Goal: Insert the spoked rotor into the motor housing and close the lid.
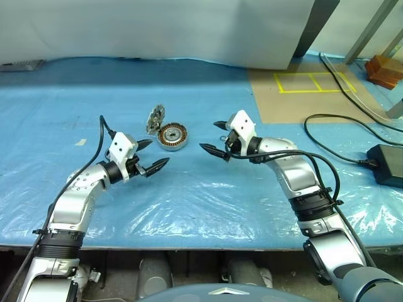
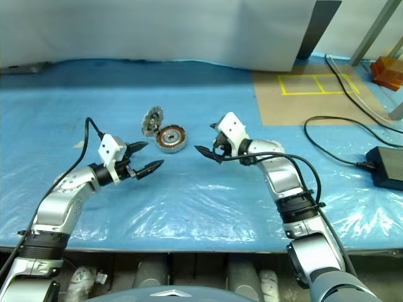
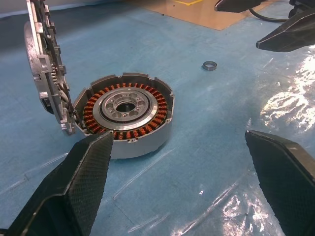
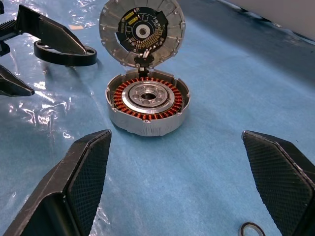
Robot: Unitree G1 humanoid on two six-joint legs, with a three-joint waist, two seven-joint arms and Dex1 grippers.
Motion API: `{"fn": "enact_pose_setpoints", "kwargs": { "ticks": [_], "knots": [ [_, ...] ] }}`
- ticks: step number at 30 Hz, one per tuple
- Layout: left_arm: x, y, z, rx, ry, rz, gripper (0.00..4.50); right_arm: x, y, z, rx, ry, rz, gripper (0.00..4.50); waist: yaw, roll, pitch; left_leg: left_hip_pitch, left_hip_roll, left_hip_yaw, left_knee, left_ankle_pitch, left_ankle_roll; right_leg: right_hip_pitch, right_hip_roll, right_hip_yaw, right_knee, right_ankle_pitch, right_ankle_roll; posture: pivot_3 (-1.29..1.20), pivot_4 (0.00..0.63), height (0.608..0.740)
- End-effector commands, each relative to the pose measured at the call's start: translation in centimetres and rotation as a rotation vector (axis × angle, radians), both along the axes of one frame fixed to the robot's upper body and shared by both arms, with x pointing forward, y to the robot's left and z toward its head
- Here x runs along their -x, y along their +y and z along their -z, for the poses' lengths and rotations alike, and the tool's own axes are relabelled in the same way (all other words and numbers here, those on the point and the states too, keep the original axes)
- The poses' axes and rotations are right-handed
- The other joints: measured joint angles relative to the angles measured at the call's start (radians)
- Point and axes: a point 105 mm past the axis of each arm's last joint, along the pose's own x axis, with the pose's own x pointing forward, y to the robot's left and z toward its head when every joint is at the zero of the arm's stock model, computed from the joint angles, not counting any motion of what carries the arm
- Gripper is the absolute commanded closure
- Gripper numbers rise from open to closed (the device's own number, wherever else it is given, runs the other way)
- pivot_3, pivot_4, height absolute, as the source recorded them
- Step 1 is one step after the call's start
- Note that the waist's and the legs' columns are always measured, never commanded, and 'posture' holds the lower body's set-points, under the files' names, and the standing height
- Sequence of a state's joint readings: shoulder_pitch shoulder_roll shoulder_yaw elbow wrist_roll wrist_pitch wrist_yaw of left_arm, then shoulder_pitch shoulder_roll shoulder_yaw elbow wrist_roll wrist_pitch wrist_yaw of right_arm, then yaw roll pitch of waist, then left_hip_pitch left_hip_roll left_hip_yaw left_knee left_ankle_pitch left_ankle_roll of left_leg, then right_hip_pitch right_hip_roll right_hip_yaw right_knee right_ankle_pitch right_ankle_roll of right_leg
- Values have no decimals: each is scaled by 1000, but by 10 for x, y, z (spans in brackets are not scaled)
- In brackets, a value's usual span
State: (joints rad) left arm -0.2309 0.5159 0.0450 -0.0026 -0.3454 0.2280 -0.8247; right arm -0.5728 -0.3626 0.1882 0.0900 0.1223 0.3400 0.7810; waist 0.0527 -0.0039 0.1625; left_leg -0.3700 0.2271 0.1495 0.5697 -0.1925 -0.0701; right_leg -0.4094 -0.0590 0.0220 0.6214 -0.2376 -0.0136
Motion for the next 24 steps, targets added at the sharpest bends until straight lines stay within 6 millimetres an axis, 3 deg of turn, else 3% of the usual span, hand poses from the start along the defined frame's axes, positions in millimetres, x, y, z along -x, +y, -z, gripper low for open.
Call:
{"fn": "enact_pose_setpoints", "kwargs": {
  "ticks": [1,13,24],
  "knots": [
    [0,-2,-10,-2,-48,11,0,1,3,-13,-18,-45,-13,38,0,0,0,0,0,0,0,0,0,0,0,0,0,0,0,0,150,740],
    [-2,-1,-14,-9,-59,11,0,-1,5,-16,-21,-53,-16,38,0,0,0,0,0,0,0,0,0,0,0,0,0,0,0,0,150,740],
    [-2,10,-14,-16,-64,-26,0,-6,23,-29,20,-95,-110,38,-4,0,0,0,0,0,0,0,0,0,0,0,0,0,0,0,150,740]
  ]
}}
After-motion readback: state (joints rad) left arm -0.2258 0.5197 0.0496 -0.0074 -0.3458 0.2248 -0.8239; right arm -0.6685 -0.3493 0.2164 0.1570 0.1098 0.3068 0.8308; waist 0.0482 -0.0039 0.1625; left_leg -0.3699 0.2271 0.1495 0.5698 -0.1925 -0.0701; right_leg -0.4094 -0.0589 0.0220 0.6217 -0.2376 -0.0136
